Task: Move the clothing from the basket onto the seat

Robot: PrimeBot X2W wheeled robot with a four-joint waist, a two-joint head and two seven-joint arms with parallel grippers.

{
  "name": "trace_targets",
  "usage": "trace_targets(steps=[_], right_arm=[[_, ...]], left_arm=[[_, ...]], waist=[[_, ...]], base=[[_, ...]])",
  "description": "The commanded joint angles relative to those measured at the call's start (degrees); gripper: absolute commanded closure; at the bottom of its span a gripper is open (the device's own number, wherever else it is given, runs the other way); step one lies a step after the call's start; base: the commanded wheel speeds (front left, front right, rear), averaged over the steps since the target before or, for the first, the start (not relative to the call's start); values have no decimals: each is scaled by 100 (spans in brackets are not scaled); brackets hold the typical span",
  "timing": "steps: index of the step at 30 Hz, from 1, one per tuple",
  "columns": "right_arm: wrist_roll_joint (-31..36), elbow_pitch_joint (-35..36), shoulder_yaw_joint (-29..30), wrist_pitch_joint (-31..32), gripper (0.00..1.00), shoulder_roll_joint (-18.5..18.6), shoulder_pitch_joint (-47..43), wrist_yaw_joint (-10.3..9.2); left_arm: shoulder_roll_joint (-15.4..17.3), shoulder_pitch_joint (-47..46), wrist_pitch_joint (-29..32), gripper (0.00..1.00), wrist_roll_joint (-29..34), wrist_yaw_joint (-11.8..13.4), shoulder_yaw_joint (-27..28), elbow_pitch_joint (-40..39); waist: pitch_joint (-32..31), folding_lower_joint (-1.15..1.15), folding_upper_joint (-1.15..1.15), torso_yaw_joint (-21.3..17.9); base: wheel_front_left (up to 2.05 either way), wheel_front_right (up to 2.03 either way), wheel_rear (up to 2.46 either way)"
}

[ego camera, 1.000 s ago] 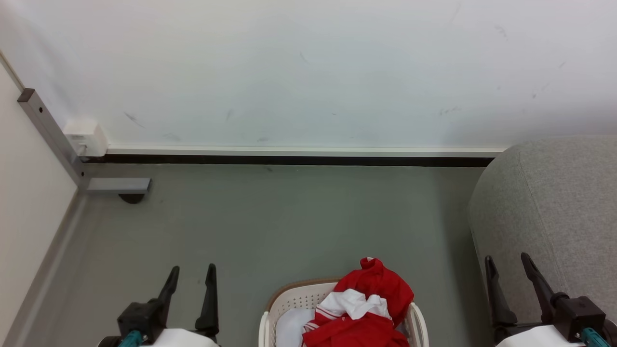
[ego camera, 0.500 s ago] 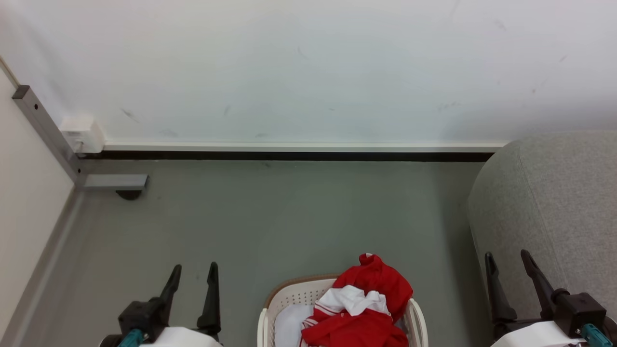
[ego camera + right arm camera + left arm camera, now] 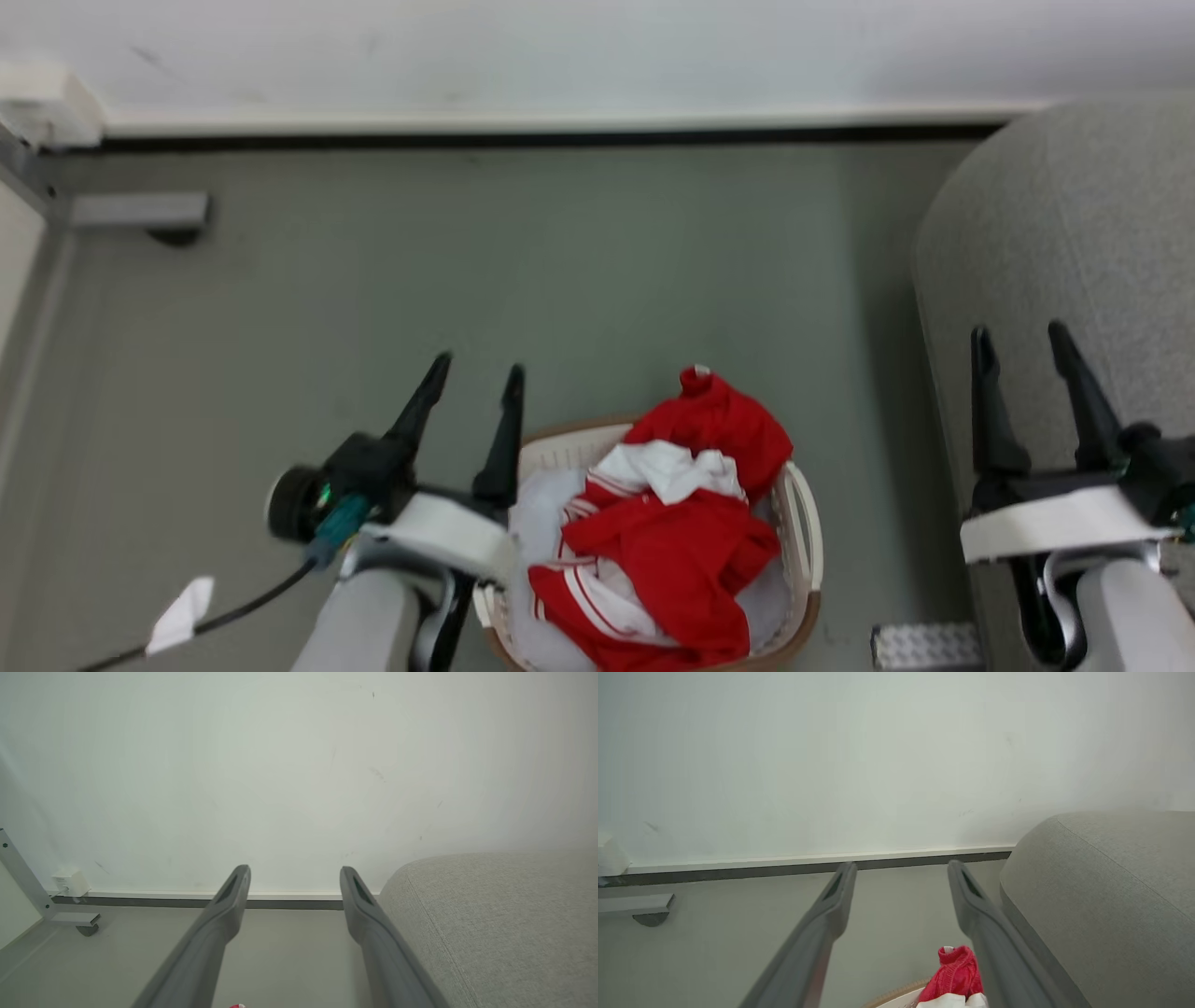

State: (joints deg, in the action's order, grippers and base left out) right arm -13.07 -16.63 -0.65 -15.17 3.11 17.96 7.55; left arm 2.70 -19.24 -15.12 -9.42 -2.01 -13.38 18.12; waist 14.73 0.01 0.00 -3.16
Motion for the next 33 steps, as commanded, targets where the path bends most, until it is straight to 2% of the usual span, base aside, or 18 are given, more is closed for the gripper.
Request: trace_targets(steps=[1, 7, 15, 24, 29, 33], right_arm=[[-20, 76, 28, 3, 0, -7, 252, -12], [-52, 249, 11, 3, 0, -15, 886, -12], [-130, 418, -125, 3, 0, -22, 1378, -12], [-373, 673, -320, 3, 0, -23, 1668, -12], [-445, 802, -467, 3, 0, -20, 1810, -12], [-459, 926, -527, 3, 0, -22, 1860, -12]], left_arm=[[35, -317, -6, 0, 128, -29, -158, 100], [36, -1254, 103, 0, 300, -82, -1054, 638], [41, -2107, 944, 0, 434, -124, -2068, 1499], [55, -2879, 1859, 0, 497, -38, -2332, 2758], [115, -3326, 1903, 0, 612, 51, -2373, 3430], [108, -3664, 1712, 0, 716, 196, -2436, 3859]], waist=[[795, -1, 0, -177], [1747, -1, 0, -403], [2580, -1, 0, -766], [3310, -1, 0, -1129], [3704, -1, 0, -1311], [3929, -1, 0, -1391]], base=[[0, 0, 0], [0, 0, 0], [0, 0, 0], [0, 0, 0], [0, 0, 0], [0, 0, 0]])
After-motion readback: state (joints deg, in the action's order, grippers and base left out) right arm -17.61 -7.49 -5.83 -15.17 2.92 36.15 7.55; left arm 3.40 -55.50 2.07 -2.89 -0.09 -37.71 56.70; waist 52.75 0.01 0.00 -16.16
